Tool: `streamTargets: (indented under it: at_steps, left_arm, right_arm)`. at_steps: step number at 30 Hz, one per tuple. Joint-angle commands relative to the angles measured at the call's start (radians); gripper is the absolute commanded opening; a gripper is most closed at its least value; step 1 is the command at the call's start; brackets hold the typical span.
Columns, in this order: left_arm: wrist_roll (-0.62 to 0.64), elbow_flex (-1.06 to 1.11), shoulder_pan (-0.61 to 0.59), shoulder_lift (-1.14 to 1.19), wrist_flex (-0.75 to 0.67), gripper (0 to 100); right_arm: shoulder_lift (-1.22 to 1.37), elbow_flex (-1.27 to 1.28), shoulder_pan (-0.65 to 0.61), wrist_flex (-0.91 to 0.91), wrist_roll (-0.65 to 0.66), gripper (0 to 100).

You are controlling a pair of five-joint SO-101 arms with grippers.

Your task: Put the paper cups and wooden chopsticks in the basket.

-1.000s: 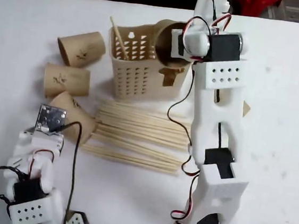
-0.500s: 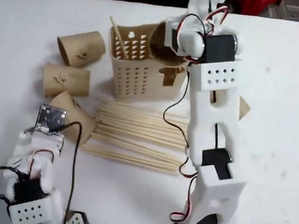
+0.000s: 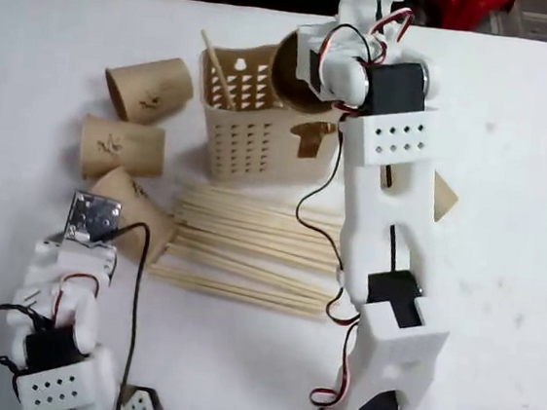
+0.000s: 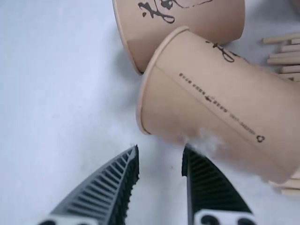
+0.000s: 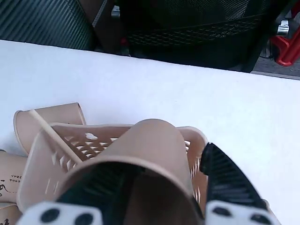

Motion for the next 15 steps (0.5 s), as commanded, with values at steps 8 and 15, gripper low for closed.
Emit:
streamTargets:
  at_steps: [8,15]
  left_arm:
    - [-0.009,-0.002,0.016,-0.007,0.003,17]
    - [-0.009,-0.002,0.016,-0.007,0.003,17]
  right_arm:
    - [-0.117,-0.043,-0.007,-0.031,0.003,20.4]
    - [-0.111,-0.032,-0.004,-0.031,0.003,20.4]
